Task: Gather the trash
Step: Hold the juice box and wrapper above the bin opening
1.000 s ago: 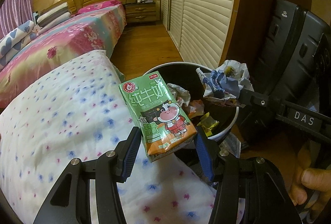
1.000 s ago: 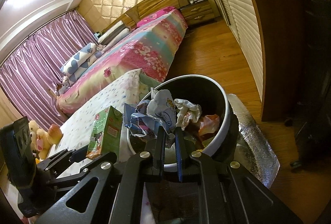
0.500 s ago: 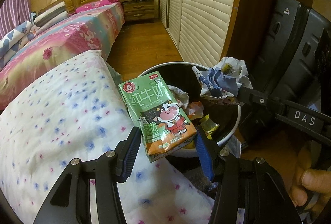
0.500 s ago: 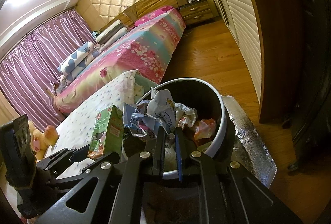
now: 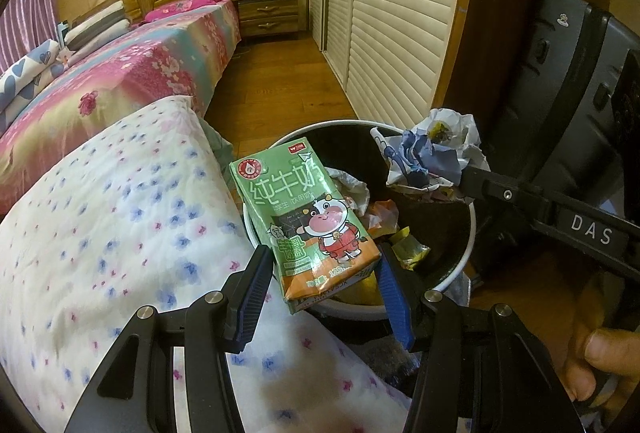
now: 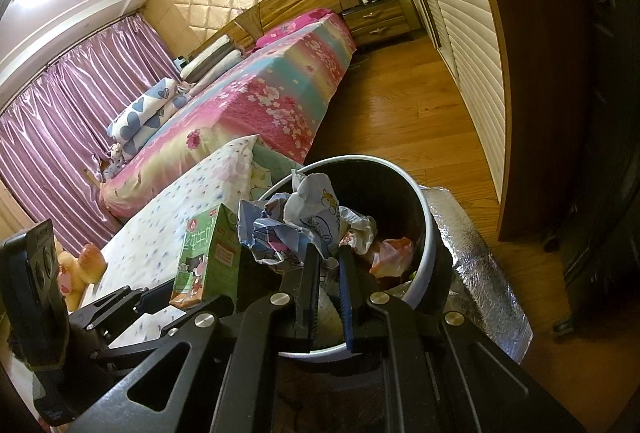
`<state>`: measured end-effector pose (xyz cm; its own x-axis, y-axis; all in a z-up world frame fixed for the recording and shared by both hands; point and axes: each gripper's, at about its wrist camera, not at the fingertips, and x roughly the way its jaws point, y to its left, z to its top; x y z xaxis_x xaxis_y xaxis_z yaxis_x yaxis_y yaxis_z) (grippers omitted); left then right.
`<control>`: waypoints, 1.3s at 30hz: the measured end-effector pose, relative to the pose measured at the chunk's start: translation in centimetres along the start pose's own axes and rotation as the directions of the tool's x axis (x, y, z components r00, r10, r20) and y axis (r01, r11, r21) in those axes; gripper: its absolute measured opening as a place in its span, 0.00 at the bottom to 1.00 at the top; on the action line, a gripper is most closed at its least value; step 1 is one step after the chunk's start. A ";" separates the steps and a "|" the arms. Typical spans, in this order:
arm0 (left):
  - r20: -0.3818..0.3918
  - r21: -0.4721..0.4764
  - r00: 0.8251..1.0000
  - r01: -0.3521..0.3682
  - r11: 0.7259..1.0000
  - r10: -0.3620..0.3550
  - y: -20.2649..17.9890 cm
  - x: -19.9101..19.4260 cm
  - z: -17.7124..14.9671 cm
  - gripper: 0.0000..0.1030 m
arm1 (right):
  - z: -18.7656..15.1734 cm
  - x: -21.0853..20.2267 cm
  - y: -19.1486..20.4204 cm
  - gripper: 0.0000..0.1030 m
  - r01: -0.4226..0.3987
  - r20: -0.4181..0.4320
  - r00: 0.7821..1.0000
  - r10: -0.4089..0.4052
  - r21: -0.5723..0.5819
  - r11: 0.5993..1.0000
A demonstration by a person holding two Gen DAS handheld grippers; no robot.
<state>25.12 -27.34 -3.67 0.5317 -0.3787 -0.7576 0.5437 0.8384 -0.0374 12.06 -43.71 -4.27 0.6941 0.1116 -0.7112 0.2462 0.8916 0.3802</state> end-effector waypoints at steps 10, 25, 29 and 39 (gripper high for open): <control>-0.003 0.004 1.000 -0.002 1.000 0.002 0.1 0.3 0.4 0.50 | 0.0 0.1 0.0 0.08 0.001 0.000 1.000 -0.001 0.000 1.000; -0.019 0.001 1.000 0.003 1.000 -0.003 0.3 1.4 1.2 0.50 | 1.0 0.5 -0.7 0.08 0.012 -0.006 1.000 -0.012 0.008 1.000; -0.025 0.002 1.000 0.002 1.000 -0.002 0.4 1.7 1.4 0.50 | 1.1 0.6 -0.7 0.08 0.017 -0.009 1.000 -0.016 0.013 1.000; -0.039 0.008 0.999 -0.006 1.000 0.006 0.2 2.3 1.8 0.50 | 1.4 1.0 -0.9 0.09 0.020 -0.025 1.000 -0.019 0.027 0.999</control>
<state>27.63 -28.70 -4.23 0.5090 -0.3577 -0.7829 0.5460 0.8373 -0.0276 13.49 -44.97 -4.55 0.6724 0.1056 -0.7327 0.2776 0.8816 0.3818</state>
